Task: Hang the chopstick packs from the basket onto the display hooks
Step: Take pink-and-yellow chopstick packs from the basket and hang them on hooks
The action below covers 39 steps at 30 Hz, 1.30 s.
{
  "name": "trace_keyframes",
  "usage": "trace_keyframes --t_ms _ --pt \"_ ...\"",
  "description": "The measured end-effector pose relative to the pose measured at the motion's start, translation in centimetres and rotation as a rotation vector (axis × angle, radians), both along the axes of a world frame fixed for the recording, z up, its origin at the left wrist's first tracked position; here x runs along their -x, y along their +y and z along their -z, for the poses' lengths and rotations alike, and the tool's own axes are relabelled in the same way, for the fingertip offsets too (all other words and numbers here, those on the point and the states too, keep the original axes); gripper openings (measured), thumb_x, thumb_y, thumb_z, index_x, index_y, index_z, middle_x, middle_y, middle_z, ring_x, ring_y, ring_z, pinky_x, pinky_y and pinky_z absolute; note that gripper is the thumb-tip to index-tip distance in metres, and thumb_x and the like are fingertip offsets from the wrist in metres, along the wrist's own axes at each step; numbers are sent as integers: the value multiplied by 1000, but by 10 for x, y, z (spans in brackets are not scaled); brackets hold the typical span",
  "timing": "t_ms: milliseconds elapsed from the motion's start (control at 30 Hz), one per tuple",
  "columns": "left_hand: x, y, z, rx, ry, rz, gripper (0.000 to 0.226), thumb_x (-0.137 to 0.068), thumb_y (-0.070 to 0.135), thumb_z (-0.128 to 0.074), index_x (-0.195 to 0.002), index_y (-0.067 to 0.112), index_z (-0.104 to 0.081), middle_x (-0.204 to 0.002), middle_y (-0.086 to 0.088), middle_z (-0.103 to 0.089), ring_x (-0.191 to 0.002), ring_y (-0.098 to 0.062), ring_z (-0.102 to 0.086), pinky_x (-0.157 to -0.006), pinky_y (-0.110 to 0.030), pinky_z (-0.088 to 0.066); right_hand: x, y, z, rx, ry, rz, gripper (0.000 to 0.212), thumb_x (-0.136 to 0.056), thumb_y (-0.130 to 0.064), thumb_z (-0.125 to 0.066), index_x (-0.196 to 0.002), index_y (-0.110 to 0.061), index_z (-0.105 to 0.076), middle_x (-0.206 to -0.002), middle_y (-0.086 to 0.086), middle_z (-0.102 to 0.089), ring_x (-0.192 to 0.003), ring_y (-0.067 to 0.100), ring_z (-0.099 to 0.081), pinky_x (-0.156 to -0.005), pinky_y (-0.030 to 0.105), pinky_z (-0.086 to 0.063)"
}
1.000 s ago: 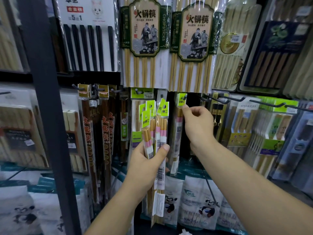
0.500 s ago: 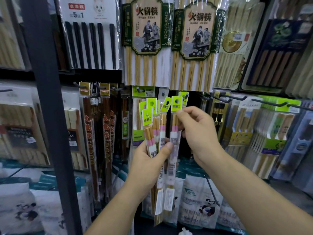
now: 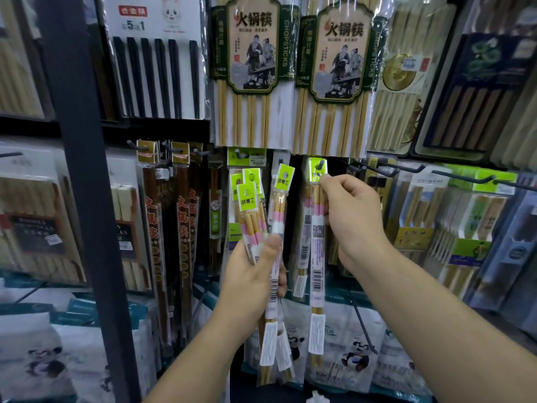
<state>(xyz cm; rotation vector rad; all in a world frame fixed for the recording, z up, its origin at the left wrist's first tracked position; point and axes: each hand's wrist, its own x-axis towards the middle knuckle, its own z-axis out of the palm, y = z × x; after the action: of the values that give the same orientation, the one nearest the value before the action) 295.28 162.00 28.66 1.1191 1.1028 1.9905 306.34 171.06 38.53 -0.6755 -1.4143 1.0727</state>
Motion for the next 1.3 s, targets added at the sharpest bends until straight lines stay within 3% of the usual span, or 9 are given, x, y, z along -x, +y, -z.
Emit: trace_keyframes --t_ms 133,233,433,533,633,767,933,1100,1300 --pt "-1 0 -1 1 -40 -2 20 -87 53 -68 -85 33 -67 -63 -4 -57 -53 -19 -56 -46 -28 -47 4 10 5 34 -78 47 32 -98 -28 -63 -73 -10 -71 -67 1 -66 -67 7 -61 -76 28 -53" --pt "-1 -1 -2 -9 -2 -11 21 -89 51 -67 -84 31 -68 -63 -4 -61 -54 -19 -61 -48 -28 -51 5 15 9 32 -113 70 34 -99 -35 -63 -78 -10 -75 -79 10 -72 -67 8 -61 -75 27 -53" --pt "-3 -2 -3 -33 -13 -7 30 -84 42 -67 -96 15 -64 -64 -5 -63 -54 -18 -63 -48 -29 -54 2 11 18 -20 -100 190 23 -95 -35 -68 -82 -16 -66 -67 -9 -59 -59 -2 -53 -61 15 -43" --pt "-5 -4 -4 -18 4 -16 35 -84 43 -68 -100 12 -64 -65 -5 -64 -55 -17 -65 -48 -29 -55 1 -2 18 -77 -91 141 20 -96 -32 -66 -83 -18 -69 -70 -5 -66 -61 -4 -56 -56 10 -47" --pt "-6 -4 -3 -10 34 -13 29 -84 45 -68 -99 20 -68 -64 -3 -66 -55 -18 -66 -50 -31 -56 2 -16 14 -101 -121 2 14 -96 -31 -67 -89 -21 -73 -85 4 -71 -72 5 -62 -70 18 -54" --pt "-7 -3 -1 -16 89 17 11 -88 47 -66 -87 38 -72 -68 0 -70 -61 -19 -71 -54 -35 -59 3 -23 8 -76 -129 -57 15 -97 -27 -67 -87 -20 -75 -74 -5 -71 -67 2 -61 -69 21 -55" --pt "0 -2 1 8 123 -79 30 -97 51 -61 -89 23 -70 -88 -6 -74 -84 -24 -73 -78 -44 -60 -3 -18 -4 -58 -14 -31 22 -99 -23 -63 -80 -18 -72 -66 -8 -65 -60 2 -58 -54 13 -45" --pt "7 -1 1 4 43 -68 28 -102 34 -57 -80 17 -62 -70 -10 -61 -53 -22 -57 -55 -36 -55 -5 -11 -11 -43 22 -16 28 -100 -23 -63 -72 -18 -68 -68 4 -60 -57 9 -55 -49 15 -44" --pt "6 -1 1 -51 66 -50 26 -108 24 -52 -87 33 -62 -73 -9 -67 -49 -19 -53 -47 -31 -49 -2 -4 -8 -40 26 17 32 -99 -22 -64 -67 -16 -66 -66 5 -57 -54 10 -54 -51 17 -48"
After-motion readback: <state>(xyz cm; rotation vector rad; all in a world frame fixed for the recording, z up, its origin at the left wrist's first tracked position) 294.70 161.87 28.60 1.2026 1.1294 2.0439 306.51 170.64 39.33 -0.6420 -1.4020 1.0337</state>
